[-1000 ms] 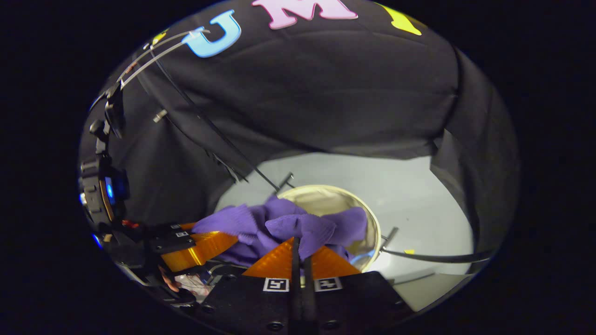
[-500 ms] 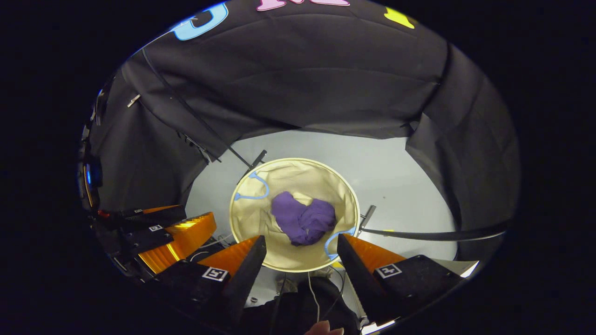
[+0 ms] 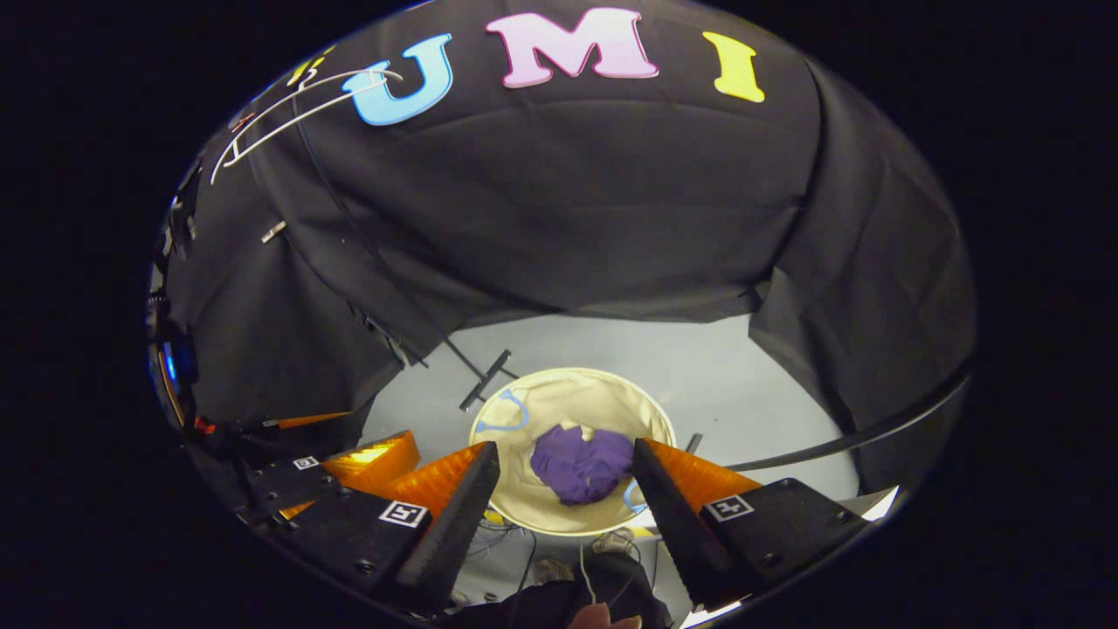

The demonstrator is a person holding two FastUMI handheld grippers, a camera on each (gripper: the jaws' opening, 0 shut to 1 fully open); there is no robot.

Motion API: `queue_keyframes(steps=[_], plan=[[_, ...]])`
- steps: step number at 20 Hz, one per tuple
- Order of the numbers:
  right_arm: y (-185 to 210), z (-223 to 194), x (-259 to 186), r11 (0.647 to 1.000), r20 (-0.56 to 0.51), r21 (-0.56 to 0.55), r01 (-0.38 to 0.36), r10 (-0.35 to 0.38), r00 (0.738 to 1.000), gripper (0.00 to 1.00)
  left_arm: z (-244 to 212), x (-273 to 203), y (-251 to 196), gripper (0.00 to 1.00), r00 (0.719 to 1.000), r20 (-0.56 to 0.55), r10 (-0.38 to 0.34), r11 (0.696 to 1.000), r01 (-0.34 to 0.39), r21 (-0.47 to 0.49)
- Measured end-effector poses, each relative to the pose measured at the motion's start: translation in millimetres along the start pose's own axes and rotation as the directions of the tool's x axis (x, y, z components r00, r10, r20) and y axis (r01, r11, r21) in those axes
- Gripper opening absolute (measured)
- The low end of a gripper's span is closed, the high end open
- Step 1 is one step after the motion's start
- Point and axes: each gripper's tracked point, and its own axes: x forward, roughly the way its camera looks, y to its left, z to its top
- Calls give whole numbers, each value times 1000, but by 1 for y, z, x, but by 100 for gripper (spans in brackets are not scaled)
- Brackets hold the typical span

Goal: Grasp the clothes on the hanger with both hands and then place them into the laundry hamper below.

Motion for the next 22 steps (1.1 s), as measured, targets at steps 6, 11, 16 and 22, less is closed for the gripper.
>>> queue_keyframes(steps=[6,11,16,22], plan=[[15,58,-75,999,191,23,45,-49,980,99,52,-76,3,96,983,183,-25,999,17,48],[26,110,-155,996,379,20,87,-88,921,99,98,-149,1,96,940,337,-45,997,21,75],[38,149,-229,992,518,-3,125,-105,849,98,127,-223,2,96,886,459,-66,996,31,84],[58,178,-315,988,668,-39,150,-86,739,98,145,-304,-2,95,787,612,-79,995,25,97]])
